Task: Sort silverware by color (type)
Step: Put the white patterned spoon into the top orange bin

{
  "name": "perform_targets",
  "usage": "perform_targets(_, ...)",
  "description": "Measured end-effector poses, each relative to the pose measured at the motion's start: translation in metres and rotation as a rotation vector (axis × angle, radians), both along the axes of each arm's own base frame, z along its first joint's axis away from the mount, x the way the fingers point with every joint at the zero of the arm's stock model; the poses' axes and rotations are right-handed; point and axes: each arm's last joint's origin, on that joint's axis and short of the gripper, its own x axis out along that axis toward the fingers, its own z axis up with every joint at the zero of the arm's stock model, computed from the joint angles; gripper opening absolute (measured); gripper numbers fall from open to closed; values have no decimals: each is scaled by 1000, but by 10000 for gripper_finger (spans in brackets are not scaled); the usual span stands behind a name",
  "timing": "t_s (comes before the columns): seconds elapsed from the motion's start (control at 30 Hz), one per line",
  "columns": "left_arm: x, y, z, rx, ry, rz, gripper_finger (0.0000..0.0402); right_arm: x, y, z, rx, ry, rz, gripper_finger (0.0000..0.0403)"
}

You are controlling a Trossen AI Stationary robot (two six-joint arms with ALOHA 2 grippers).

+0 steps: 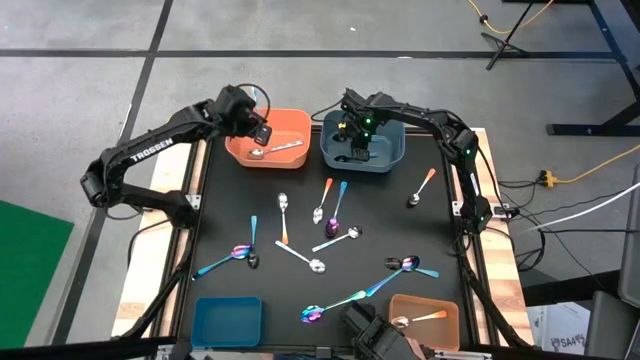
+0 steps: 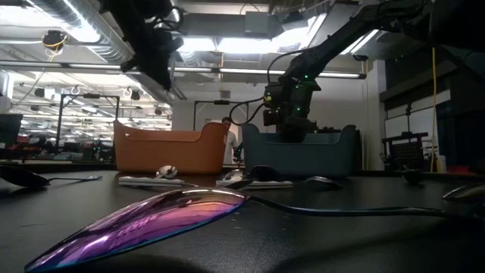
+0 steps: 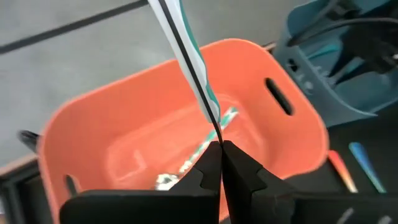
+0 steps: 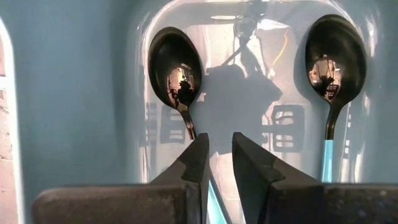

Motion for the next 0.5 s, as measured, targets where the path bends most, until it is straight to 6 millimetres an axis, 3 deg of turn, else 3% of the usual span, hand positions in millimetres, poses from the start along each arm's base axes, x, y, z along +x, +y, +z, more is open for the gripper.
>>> perform_targets(0.2, 1, 14, -13, -5, 101, -22, 0, 0, 0, 0, 0, -1, 0, 60)
perform_targets(0.5, 15, 39, -51, -52, 310, -104, 0, 0, 0, 0, -1, -1, 0, 60)
